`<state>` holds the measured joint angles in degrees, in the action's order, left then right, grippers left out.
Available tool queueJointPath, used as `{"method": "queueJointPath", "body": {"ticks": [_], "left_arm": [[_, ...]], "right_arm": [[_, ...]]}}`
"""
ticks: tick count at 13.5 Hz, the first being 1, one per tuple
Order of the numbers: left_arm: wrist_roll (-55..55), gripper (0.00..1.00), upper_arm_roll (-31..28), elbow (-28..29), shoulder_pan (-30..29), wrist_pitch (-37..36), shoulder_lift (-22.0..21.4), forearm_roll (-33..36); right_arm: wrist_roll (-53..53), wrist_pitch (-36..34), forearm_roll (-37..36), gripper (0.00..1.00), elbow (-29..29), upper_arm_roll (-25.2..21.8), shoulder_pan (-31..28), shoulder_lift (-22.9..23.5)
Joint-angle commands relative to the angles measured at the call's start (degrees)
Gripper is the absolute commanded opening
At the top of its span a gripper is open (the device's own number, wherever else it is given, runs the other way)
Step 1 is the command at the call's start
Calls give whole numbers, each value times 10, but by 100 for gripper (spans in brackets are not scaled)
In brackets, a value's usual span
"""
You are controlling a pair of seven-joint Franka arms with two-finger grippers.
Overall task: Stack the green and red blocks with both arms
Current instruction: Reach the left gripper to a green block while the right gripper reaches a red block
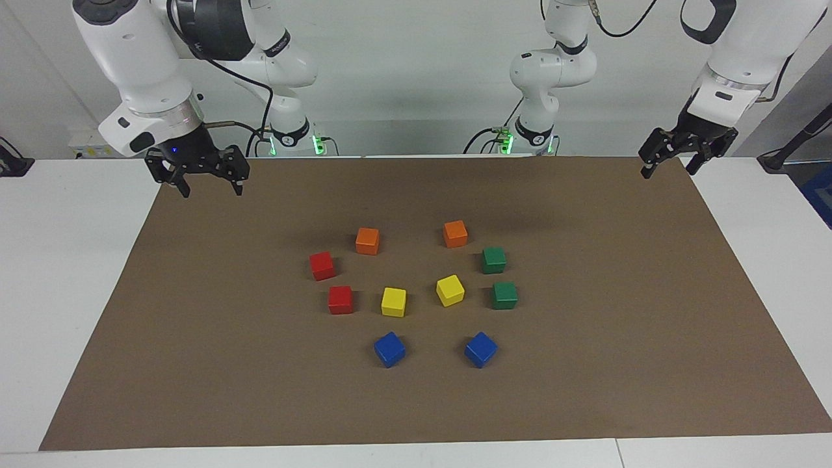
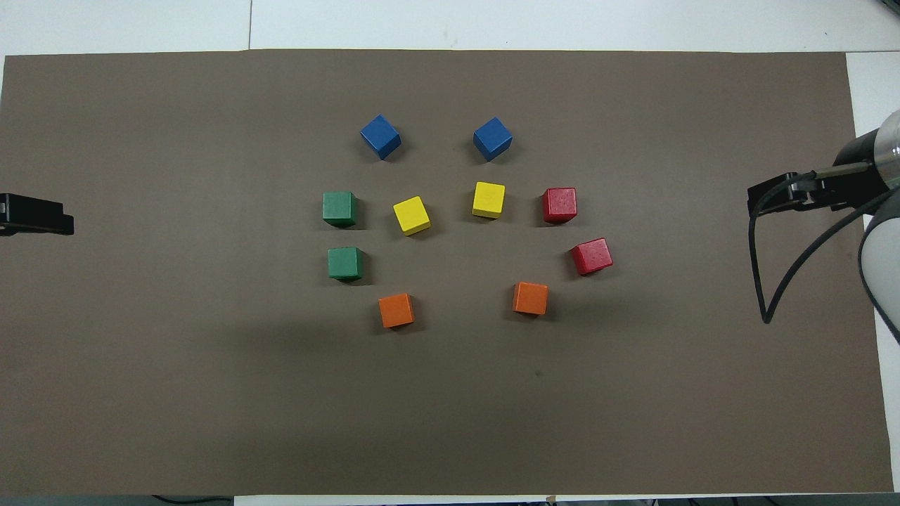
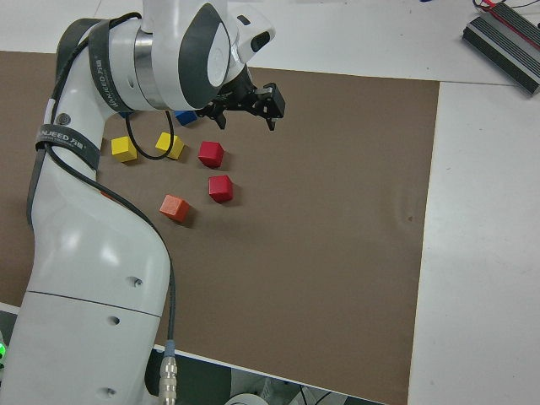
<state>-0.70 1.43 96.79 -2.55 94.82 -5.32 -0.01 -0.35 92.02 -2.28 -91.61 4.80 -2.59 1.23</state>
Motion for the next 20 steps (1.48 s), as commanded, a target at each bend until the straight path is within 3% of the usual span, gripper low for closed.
{"method": "queueJointPath", "body": {"ticks": [1,12,16,20], "left_arm": [[-7,100,-2,12,3,5,-13,8],[-9,100,-2,44,-2,12,-28,6],[2,100,2,101,18,69,-50,3],[49,100,2,118,69,100,-46,3]], "right_arm": [[-8,-1,-5,100,-20,-1,-5,-17],[-5,3,-1,100,-26,1,0,-22],[72,55,4,100,-54,24,24,-20],[100,135,16,100,-102,26,53,17]]}}
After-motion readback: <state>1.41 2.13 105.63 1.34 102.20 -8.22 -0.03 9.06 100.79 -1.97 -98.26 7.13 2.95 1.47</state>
